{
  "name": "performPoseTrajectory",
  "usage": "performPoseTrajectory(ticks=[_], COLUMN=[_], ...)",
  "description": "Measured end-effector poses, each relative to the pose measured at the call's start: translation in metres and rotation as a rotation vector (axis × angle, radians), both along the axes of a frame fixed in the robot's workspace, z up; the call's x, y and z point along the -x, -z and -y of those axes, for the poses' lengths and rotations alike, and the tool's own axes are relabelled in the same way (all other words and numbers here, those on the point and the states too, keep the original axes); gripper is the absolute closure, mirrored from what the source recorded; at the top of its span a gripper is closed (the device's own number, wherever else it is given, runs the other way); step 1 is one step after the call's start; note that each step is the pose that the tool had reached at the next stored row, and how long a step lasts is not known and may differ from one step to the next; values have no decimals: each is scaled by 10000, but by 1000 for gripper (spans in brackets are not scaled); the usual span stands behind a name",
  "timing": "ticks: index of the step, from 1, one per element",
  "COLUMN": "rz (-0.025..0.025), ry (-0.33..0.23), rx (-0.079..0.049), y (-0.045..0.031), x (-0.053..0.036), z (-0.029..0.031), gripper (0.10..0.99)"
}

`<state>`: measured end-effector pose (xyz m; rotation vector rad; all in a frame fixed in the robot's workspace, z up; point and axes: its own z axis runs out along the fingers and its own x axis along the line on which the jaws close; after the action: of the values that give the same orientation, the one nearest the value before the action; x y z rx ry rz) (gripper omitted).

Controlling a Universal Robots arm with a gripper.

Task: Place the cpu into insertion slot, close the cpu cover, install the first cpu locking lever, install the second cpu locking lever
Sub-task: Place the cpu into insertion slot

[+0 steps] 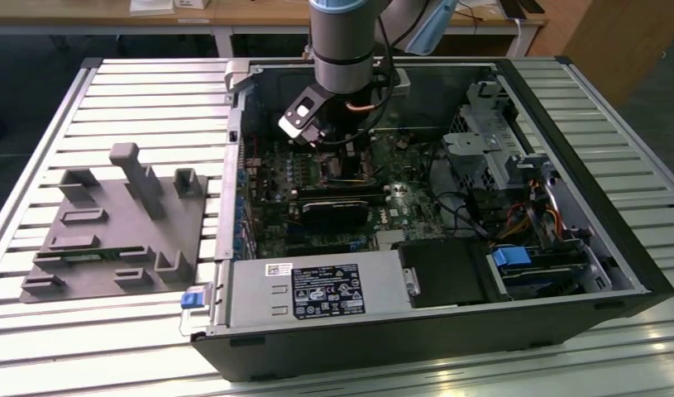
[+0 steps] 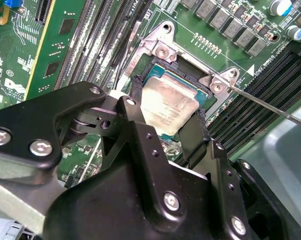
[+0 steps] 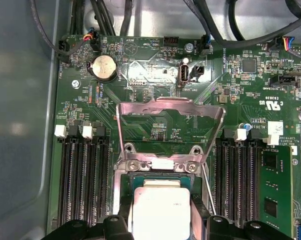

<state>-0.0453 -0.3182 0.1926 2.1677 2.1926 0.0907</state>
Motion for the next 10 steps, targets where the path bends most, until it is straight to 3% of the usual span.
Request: performPoseTrajectory(ticks=[8,9,10], rz=[0,0,0], ry=[0,0,0], rx=[-1,-1,-1], y=[2,2,3], x=[0,0,0], z=[0,0,0], gripper=[533,471,471])
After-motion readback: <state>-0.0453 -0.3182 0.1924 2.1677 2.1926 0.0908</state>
